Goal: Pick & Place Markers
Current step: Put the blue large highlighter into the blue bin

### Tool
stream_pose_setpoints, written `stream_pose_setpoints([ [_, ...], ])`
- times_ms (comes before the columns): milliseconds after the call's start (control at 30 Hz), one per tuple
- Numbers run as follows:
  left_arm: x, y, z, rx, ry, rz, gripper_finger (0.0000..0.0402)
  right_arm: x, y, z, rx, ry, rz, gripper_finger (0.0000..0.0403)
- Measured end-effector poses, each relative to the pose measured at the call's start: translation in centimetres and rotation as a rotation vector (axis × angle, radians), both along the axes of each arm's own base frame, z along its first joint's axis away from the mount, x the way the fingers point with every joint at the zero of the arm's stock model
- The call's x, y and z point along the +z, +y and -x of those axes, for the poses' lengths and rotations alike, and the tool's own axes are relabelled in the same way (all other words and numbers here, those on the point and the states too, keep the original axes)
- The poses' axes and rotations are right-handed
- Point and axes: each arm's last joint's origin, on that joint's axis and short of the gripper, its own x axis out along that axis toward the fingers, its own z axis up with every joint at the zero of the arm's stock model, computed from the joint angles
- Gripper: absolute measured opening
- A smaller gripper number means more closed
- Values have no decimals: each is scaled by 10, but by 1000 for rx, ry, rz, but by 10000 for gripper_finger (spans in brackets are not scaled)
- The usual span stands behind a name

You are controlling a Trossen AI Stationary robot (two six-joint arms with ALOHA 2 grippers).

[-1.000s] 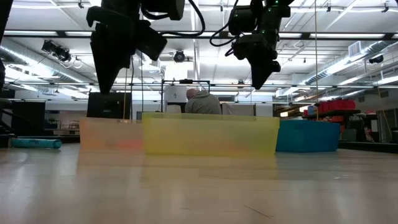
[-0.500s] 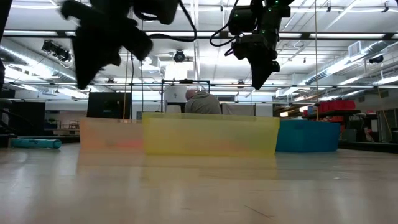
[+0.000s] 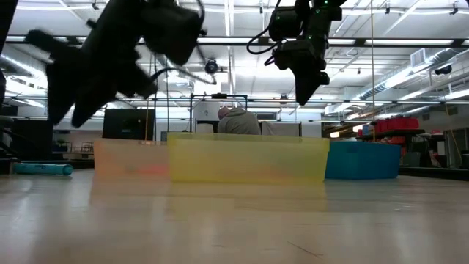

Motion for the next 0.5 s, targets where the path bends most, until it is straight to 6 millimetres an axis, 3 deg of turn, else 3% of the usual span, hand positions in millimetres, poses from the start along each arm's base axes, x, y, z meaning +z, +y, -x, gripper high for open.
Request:
stream_pose_setpoints([
  [267,-42,5,38,-110,179,-37,260,0,1,0,-14,-5,-22,87],
  [500,-51,11,44,-202,185,-106,255,0,1,0,-29,-6,-25,87],
])
